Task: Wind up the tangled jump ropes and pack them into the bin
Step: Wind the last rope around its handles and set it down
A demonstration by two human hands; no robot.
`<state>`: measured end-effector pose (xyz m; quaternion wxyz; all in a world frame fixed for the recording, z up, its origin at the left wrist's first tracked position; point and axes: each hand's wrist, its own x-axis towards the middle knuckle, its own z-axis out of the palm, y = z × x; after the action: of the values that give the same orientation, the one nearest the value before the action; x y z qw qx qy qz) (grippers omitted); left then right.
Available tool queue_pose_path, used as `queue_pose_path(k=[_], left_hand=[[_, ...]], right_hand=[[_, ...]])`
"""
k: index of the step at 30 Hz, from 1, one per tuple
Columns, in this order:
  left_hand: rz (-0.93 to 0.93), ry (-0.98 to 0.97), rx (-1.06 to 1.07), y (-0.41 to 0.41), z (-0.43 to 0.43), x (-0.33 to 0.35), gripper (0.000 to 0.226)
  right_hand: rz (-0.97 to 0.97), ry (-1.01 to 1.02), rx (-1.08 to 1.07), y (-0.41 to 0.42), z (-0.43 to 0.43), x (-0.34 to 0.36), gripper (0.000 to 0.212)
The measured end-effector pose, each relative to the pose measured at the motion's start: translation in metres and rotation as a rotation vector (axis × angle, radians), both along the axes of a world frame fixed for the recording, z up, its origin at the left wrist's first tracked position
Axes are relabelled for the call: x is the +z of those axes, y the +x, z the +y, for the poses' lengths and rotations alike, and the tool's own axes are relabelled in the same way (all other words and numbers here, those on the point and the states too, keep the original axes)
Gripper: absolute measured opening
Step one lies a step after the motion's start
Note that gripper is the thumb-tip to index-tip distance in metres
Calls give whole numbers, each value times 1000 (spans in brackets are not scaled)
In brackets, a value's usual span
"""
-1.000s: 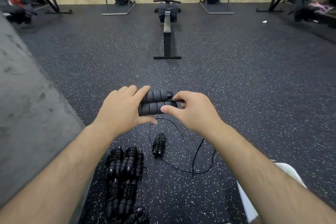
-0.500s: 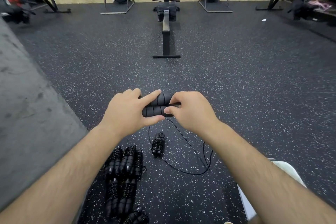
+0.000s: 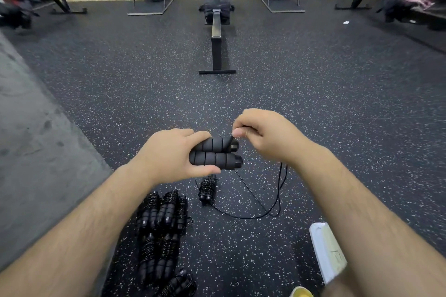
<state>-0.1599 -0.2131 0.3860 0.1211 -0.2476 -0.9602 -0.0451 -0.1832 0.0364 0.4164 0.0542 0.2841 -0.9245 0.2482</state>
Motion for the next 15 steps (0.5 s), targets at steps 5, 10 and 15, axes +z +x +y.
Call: queue_pose_path(k=[5,10,15], left_hand=[[-29,87,-104,7,1,6,80],[55,246,-189,22,12,14,71],[186,307,-26,22,13,22,68]], right_hand=[[-185,-205,30,-3,8,-1,13],[-401,-378,4,1,4,-4,34],[-478,-383,-85,15,-39,-14,29]])
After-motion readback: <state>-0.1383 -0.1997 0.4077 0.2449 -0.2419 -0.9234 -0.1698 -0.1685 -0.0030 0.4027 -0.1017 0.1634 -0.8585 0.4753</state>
